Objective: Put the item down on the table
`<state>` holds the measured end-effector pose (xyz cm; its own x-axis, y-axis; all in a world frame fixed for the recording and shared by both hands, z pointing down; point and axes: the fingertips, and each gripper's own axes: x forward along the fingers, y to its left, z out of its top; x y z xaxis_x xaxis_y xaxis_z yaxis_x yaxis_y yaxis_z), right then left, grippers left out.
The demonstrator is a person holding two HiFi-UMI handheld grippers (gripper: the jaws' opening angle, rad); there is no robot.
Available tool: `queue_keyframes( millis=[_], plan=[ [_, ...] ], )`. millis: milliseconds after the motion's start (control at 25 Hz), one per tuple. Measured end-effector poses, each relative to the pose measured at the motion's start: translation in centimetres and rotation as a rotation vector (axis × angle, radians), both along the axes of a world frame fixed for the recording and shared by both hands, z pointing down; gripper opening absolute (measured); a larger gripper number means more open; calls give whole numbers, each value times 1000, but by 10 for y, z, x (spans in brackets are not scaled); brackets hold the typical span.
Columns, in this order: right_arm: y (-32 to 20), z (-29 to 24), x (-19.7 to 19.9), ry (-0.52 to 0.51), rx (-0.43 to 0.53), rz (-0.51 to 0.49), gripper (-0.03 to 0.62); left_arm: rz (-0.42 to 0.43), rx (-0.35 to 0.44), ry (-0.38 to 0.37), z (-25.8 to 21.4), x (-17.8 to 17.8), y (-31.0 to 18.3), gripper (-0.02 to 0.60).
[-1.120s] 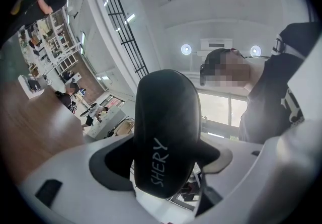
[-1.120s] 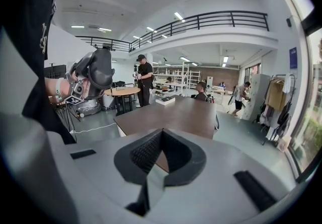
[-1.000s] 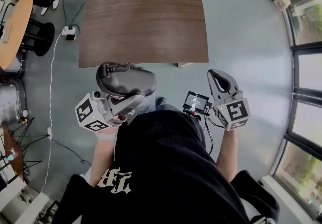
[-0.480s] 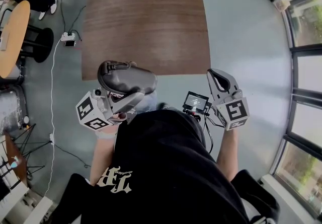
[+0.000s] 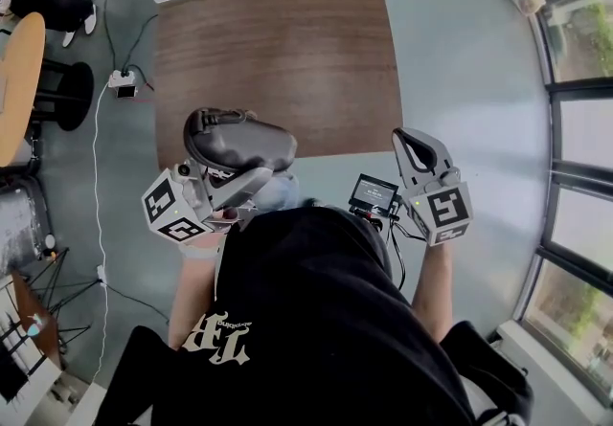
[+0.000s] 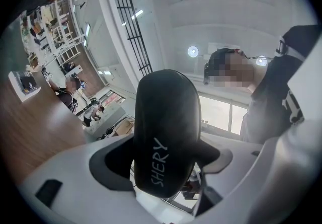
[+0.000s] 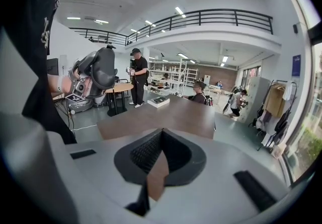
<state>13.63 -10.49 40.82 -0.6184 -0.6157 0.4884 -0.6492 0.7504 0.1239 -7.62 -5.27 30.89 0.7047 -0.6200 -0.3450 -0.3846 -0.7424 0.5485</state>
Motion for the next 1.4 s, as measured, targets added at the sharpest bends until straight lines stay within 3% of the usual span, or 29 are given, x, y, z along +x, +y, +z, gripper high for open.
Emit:
queue_keyframes(
  millis=[160,680,920,1120,1400],
  plan=[
    [-28,-2,-28,26,-15,12,-12,3,-9,16,0,-32,-34,351],
    [-47,-1,-79,80,-8,34,-12,25,-18,34,12,-90,-57,351],
    [-39,12,-70,103,-4,40,-12,35,-12,8,20,-88,-58,351],
    [-43,4,-87,123,-1,52,-12,37,-14,35,17,-110,-64,351],
    [-48,3,-87,138,-2,13,-12,45,-32,27,20,-98,-67,351]
  ],
)
